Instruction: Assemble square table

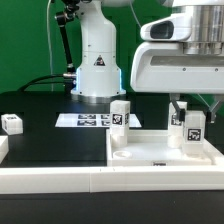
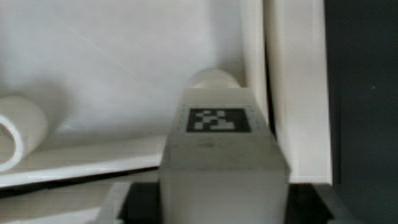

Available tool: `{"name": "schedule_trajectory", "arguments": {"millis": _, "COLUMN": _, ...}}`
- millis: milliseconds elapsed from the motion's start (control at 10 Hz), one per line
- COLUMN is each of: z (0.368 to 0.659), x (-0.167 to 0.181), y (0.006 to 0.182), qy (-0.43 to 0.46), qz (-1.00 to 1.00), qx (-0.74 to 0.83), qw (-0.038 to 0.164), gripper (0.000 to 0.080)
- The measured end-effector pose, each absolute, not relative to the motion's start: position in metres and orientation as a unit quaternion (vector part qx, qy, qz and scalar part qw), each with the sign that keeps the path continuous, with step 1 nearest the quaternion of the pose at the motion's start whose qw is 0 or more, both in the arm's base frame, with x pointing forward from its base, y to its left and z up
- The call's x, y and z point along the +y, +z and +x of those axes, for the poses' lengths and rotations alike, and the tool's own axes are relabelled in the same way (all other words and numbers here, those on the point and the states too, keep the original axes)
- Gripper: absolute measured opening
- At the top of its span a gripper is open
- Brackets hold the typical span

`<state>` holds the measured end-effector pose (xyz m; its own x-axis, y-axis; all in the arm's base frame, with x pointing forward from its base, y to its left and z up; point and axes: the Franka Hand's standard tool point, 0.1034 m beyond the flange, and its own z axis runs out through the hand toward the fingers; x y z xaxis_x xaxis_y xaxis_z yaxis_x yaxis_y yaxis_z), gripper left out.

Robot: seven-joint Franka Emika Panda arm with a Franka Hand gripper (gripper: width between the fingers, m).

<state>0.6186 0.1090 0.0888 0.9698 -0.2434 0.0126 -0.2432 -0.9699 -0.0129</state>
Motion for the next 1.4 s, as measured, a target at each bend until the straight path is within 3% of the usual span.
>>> {"name": "schedule_trajectory", "arguments": {"millis": 600, "z": 0.6174, "x": 0.1124, "y": 0.0878, "qy": -0.005, "qz": -0.917, "qx": 0.398, "qw": 0.008, "gripper": 0.0291}}
{"name": "schedule_trajectory", "arguments": {"millis": 1400, "z": 0.6169, "x": 0.1126, "y": 0.0873, "qy": 0.000, "qz": -0.809, "qx": 0.587, "qw": 0.010, "gripper": 0.0291}}
